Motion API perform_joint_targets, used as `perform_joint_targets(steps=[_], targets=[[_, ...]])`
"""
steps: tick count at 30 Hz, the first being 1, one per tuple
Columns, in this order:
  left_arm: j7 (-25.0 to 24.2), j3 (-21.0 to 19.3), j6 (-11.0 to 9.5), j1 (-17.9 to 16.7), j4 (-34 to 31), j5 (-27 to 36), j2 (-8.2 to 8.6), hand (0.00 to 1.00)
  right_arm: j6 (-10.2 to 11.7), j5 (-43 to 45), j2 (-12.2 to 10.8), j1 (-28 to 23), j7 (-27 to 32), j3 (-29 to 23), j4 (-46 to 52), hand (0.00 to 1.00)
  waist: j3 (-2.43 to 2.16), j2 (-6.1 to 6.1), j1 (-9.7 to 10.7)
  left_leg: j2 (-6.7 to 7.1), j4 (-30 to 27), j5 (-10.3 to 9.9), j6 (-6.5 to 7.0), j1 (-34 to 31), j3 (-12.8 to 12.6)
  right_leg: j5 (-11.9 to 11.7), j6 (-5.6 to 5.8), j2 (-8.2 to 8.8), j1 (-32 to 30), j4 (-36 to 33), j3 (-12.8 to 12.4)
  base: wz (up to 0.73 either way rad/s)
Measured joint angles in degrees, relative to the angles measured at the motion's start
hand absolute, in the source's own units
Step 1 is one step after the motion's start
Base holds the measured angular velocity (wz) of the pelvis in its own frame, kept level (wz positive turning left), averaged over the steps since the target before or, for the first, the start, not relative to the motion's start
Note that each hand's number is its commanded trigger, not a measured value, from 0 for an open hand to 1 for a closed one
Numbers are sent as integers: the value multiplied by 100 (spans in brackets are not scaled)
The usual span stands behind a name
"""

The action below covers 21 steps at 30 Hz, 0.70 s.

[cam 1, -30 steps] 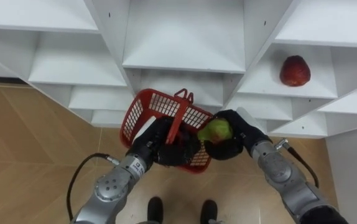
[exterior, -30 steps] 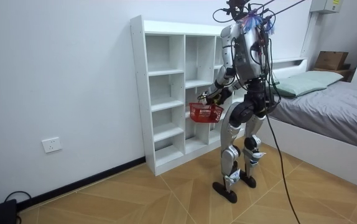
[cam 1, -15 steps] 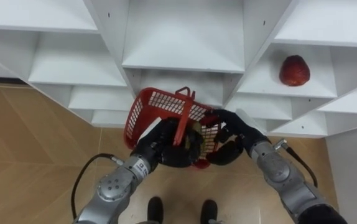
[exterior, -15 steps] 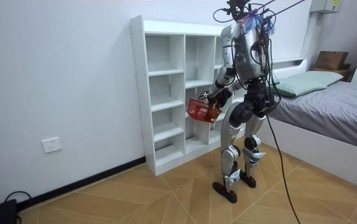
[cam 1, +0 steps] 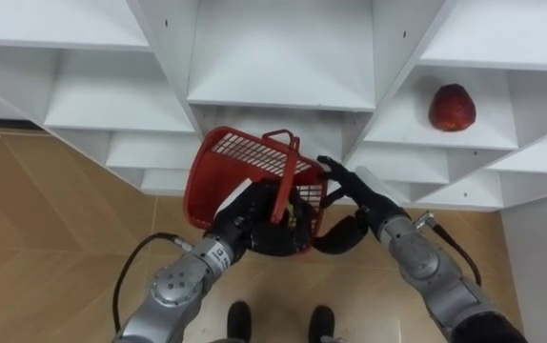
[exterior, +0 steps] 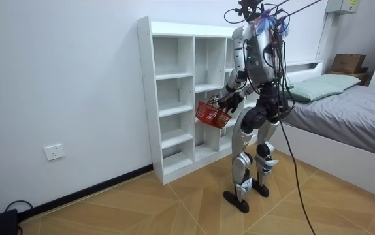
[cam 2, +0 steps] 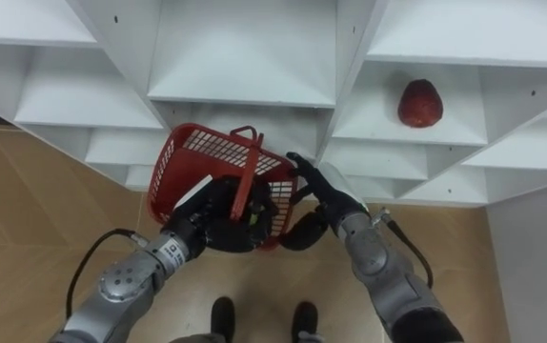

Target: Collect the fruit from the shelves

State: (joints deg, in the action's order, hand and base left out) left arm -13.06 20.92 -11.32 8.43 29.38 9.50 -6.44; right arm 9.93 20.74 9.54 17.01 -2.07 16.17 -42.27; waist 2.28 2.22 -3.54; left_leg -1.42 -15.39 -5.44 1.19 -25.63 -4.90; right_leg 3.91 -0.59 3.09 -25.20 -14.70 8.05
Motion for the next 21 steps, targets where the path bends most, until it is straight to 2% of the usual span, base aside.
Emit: perform_joint_targets(steps=[21], targets=[[27,-55,5,0,46,-20,-2,100,5,-256,-5,-10,-4,0,-74,0,-7,-12,-9,-17,-4,-1,-1,181,-24,-9,-12,-8,164,-14,23,0]])
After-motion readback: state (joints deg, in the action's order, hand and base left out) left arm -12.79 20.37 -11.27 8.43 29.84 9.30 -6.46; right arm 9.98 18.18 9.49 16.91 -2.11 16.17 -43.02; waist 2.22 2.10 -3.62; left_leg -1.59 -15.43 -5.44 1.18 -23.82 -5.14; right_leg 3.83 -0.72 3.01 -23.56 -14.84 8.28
